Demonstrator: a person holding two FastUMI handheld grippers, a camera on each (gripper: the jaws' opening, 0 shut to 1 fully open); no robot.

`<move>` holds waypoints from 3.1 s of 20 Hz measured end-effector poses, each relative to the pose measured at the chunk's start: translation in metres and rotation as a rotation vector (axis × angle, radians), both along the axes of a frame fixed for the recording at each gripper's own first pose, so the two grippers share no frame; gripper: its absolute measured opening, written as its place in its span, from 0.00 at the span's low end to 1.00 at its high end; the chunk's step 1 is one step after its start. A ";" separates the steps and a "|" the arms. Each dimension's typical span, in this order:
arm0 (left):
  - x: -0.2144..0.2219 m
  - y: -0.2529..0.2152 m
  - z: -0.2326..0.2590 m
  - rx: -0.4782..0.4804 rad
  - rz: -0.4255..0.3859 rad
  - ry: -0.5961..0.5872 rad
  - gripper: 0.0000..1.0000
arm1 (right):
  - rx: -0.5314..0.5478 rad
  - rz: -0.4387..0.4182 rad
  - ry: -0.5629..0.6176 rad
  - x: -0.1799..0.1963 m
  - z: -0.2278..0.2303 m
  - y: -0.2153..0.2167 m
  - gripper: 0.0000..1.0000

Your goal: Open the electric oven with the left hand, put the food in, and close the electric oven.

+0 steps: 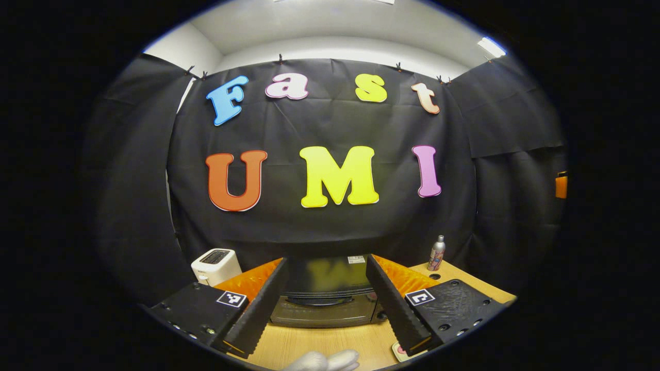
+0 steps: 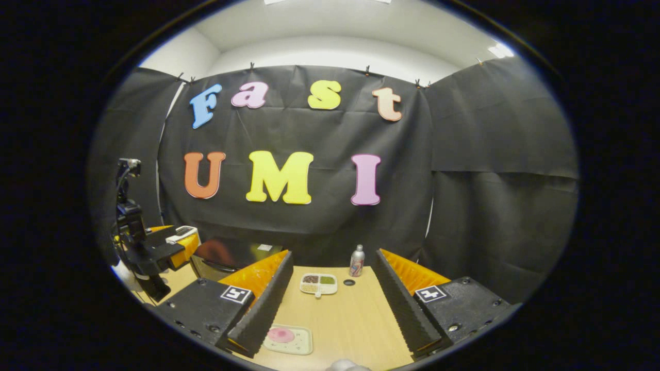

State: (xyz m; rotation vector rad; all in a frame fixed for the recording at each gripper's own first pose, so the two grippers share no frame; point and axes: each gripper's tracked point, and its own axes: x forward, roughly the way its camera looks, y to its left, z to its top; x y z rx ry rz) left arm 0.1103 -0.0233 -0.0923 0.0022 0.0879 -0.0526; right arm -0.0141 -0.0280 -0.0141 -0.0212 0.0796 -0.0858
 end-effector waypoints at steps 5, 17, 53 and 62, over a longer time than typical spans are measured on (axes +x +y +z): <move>0.041 0.005 -0.056 0.019 0.024 0.099 0.96 | 0.017 -0.032 0.035 -0.001 -0.009 -0.007 0.96; 0.087 0.009 -0.143 0.017 0.021 0.268 0.97 | 0.027 -0.049 0.108 0.007 -0.029 -0.005 0.96; -0.077 0.002 -0.248 0.005 -0.016 0.575 0.96 | 0.057 0.021 0.218 -0.006 -0.085 0.014 0.96; -0.090 0.000 -0.290 -0.045 0.003 0.711 0.96 | 0.044 0.002 0.281 -0.013 -0.117 -0.002 0.96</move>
